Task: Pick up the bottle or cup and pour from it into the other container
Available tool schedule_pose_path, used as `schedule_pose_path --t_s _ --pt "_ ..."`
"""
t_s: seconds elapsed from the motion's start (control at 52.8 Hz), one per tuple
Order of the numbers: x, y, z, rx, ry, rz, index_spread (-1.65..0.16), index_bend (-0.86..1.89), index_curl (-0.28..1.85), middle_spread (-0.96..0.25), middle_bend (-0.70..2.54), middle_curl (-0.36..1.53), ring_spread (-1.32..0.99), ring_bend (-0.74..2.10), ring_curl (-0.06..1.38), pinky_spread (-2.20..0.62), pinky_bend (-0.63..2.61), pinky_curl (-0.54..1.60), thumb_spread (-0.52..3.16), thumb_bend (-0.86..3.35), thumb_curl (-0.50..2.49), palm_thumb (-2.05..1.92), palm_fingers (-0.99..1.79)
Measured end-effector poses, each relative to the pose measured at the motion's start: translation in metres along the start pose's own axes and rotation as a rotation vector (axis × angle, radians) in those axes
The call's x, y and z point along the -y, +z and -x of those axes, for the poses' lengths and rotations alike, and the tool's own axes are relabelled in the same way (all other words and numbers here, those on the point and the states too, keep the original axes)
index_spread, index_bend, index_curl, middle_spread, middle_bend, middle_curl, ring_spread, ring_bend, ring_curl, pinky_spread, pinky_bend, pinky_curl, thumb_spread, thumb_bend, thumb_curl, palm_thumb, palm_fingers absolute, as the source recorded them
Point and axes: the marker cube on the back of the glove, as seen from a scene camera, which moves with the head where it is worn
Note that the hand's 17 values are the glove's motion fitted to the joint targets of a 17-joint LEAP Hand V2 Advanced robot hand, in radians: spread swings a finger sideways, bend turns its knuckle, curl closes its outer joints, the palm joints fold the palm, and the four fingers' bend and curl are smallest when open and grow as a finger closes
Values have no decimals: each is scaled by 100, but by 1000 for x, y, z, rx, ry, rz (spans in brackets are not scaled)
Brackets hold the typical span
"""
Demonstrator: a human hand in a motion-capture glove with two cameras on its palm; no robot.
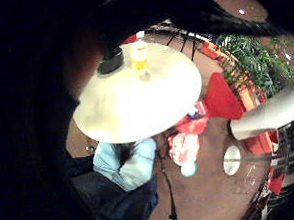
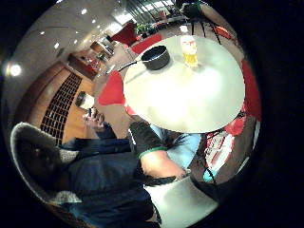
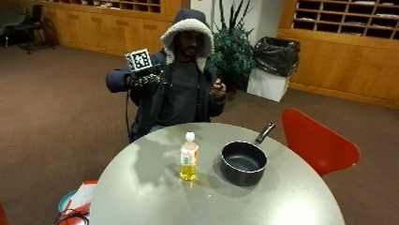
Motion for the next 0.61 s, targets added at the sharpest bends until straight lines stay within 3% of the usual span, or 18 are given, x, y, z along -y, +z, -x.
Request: schedule_pose_path --t_s 0.095,0.246,0.322,0.397,0.454,0.549,0.606 --pt "5 -1 -12 -11 -231 8 -30 42 18 1 27 11 12 14 2 25 27 10 60 12 13 30 34" --pt "8 -2 -10 -27 -28 4 -38 40 25 0 27 17 16 15 4 33 28 16 79 6 19 33 30" --pt "10 -1 -14 -25 -77 27 -39 40 26 0 27 20 17 15 4 34 28 18 84 3 22 34 30" --pt "9 1 -13 -30 -5 22 -40 39 28 0 26 21 18 16 4 35 27 20 87 0 24 35 29" --pt "9 2 -18 -40 -120 37 -41 38 29 0 25 22 19 15 5 36 27 21 89 -2 26 36 29" --pt "18 5 -18 -61 33 27 -41 35 30 0 25 24 19 16 5 37 27 23 90 -3 28 36 28" --pt "31 8 -28 -68 -99 55 -42 33 30 0 25 25 19 16 6 37 27 24 91 -3 29 35 27"
